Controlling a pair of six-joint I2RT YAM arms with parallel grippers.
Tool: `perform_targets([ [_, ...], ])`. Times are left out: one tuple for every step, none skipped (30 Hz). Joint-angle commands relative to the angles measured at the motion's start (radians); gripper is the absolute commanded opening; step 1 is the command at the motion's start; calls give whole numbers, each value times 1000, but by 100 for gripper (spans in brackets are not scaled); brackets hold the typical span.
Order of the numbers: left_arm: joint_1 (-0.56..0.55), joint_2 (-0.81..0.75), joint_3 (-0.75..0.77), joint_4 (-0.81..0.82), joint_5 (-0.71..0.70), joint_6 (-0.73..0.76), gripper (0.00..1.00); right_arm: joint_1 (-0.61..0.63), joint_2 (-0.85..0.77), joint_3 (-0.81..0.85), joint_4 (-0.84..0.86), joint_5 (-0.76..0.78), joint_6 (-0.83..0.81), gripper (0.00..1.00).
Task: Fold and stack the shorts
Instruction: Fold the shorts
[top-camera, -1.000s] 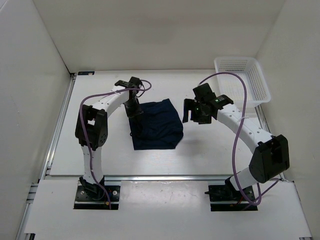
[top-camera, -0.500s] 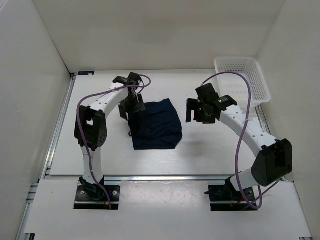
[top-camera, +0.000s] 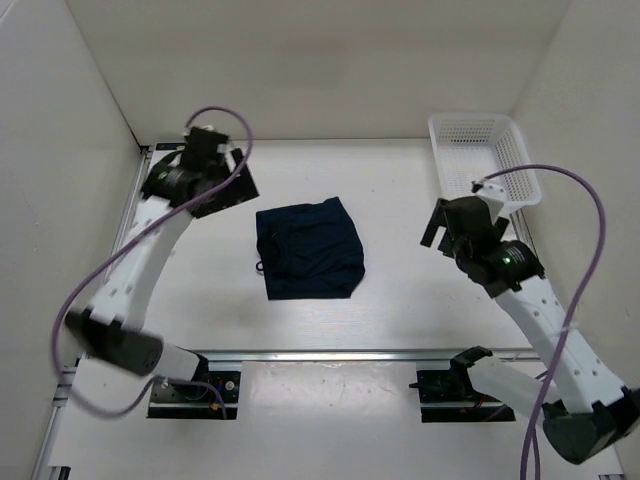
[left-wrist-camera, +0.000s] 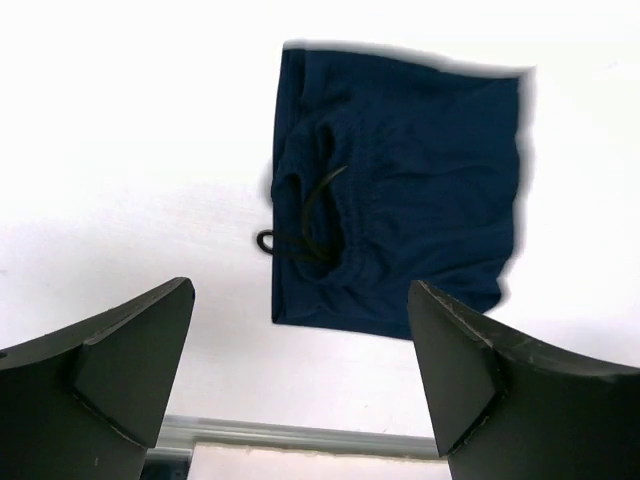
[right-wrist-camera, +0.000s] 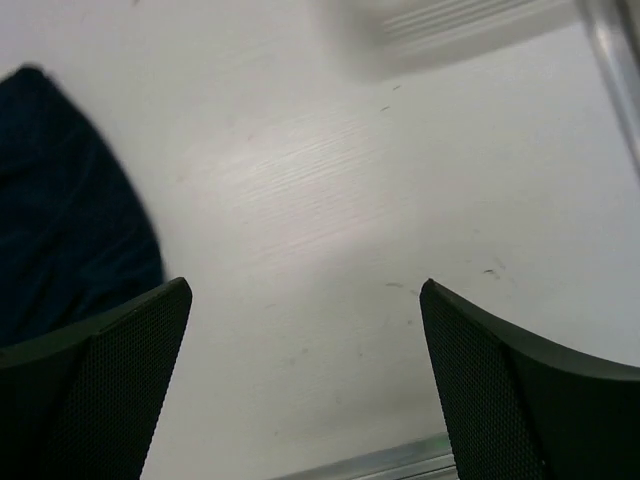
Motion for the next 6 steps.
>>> perform_targets([
  [-1,-288,-107,55,-90,27,99,-5,-94,-31,-40,270,65,99],
  [-1,-343,-191,78,-102,27,99,-5,-125,-32,-55,299,79,99],
  [-1,-394,-229,100,-102,27,99,-5,-139,-32,-73,327,91,99],
  [-1,-481,-259,112,-102,17,99,-5,-159,-44,-89,354,91,99],
  [8,-517,-287,121,-112,17,99,-5,-159,-44,-89,355,81,99],
  [8,-549,-328,121,-121,-11,99,-5,-168,-44,-89,355,81,99],
])
